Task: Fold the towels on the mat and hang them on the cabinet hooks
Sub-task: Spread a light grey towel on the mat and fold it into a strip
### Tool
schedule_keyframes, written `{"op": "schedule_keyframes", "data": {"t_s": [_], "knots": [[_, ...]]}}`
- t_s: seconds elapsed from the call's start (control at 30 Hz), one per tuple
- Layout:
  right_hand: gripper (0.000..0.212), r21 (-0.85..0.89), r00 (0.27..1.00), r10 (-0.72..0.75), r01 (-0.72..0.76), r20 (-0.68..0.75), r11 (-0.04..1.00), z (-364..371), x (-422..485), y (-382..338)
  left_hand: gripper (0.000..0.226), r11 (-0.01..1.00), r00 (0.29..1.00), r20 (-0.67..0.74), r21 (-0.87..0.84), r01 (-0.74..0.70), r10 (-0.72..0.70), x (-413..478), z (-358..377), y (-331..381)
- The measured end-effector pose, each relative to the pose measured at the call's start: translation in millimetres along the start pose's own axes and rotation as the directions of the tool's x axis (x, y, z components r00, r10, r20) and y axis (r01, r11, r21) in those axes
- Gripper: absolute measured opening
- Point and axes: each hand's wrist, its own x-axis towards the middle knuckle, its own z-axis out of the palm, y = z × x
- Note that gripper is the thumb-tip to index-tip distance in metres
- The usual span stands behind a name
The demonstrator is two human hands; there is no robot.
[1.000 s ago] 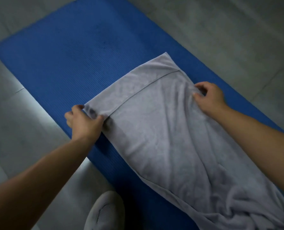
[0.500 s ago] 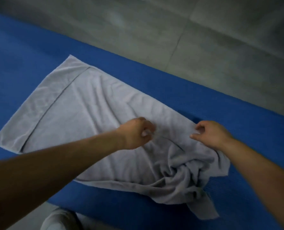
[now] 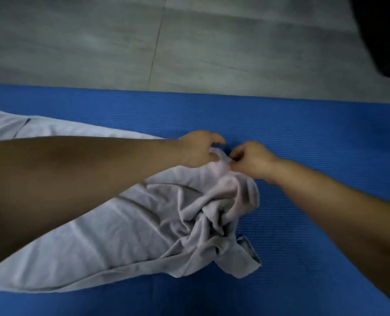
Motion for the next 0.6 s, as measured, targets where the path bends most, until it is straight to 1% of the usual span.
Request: {"op": "schedule_keyframes", "data": {"t_s": [0.03, 0.07, 0.1, 0.13, 0.17, 0.2, 0.23, 0.27, 0.3, 0.33, 0.37, 0.4, 0.43, 0.47, 0.5, 0.57, 0.6], "knots": [[0.024, 0.113, 0.999, -0.049, 0.05, -0.018, 0.992, -3.5, -3.3, 3.9, 0.035, 1.0, 1.0, 0.017, -0.021, 0.005, -0.005, 2.4, -3.6, 3.6], [0.019, 0.215, 0.994, -0.094, 0.102, -0.047, 0.971, -7.0, -6.7, 8.5, 0.026, 0.998, 1.0, 0.012, -0.056, 0.011, -0.01, 3.6, -8.2, 7.1], [0.009, 0.306, 0.989, -0.133, 0.148, -0.07, 0.94, -10.2, -10.5, 12.6, 0.017, 0.993, 1.0, -0.017, -0.119, 0.023, -0.025, 4.6, -11.8, 9.1], [0.006, 0.398, 0.984, -0.158, 0.177, -0.081, 0.9, -12.3, -13.7, 17.6, 0.01, 0.978, 0.997, -0.057, -0.206, 0.04, -0.053, 3.4, -15.1, 10.6], [0.008, 0.506, 0.984, -0.166, 0.177, -0.067, 0.844, -13.3, -16.7, 22.5, 0.008, 0.951, 0.992, -0.097, -0.306, 0.053, -0.086, 0.7, -17.5, 12.5], [0.012, 0.614, 0.987, -0.16, 0.136, -0.015, 0.777, -16.1, -21.0, 25.3, 0.008, 0.918, 0.987, -0.111, -0.391, 0.064, -0.116, -4.1, -18.9, 14.1], [0.017, 0.689, 0.985, -0.159, 0.069, 0.067, 0.721, -19.3, -24.0, 28.5, 0.01, 0.889, 0.986, -0.095, -0.451, 0.077, -0.134, -9.8, -19.8, 14.9], [0.021, 0.704, 0.972, -0.172, 0.007, 0.163, 0.71, -23.7, -28.4, 30.1, 0.011, 0.872, 0.988, -0.054, -0.479, 0.1, -0.142, -15.7, -20.3, 16.2], [0.024, 0.66, 0.947, -0.193, -0.026, 0.258, 0.751, -28.1, -32.9, 31.6, 0.012, 0.869, 0.989, -0.009, -0.48, 0.123, -0.145, -20.9, -19.9, 16.5], [0.025, 0.569, 0.92, -0.21, -0.016, 0.33, 0.822, -33.4, -37.6, 32.6, 0.012, 0.874, 0.989, 0.015, -0.466, 0.138, -0.148, -25.6, -19.9, 16.5], [0.026, 0.451, 0.906, -0.214, 0.028, 0.367, 0.892, -38.4, -40.8, 33.5, 0.013, 0.879, 0.987, 0.008, -0.455, 0.145, -0.159, -27.9, -21.1, 15.3], [0.031, 0.325, 0.916, -0.196, 0.078, 0.349, 0.942, -43.9, -42.9, 34.7, 0.014, 0.877, 0.984, -0.024, -0.457, 0.148, -0.179, -28.6, -24.0, 13.1], [0.037, 0.232, 0.939, -0.177, 0.109, 0.296, 0.967, -48.6, -43.8, 36.3, 0.016, 0.872, 0.977, -0.063, -0.465, 0.15, -0.202, -28.2, -27.3, 10.5], [0.041, 0.221, 0.957, -0.17, 0.118, 0.235, 0.968, -52.1, -43.1, 39.6, 0.016, 0.864, 0.97, -0.098, -0.481, 0.148, -0.221, -27.9, -31.0, 8.1], [0.044, 0.279, 0.962, -0.187, 0.127, 0.199, 0.952, -54.9, -43.0, 42.6, 0.016, 0.854, 0.964, -0.13, -0.502, 0.138, -0.232, -27.0, -35.0, 6.9], [0.053, 0.445, 0.953, -0.228, 0.119, 0.2, 0.888, -59.3, -47.9, 47.4, 0.011, 0.828, 0.948, -0.186, -0.549, 0.117, -0.257, -26.0, -41.9, 6.5], [0.058, 0.484, 0.948, -0.228, 0.097, 0.22, 0.869, -60.5, -50.4, 51.6, 0.01, 0.815, 0.94, -0.213, -0.57, 0.103, -0.268, -25.8, -44.6, 6.1]]}}
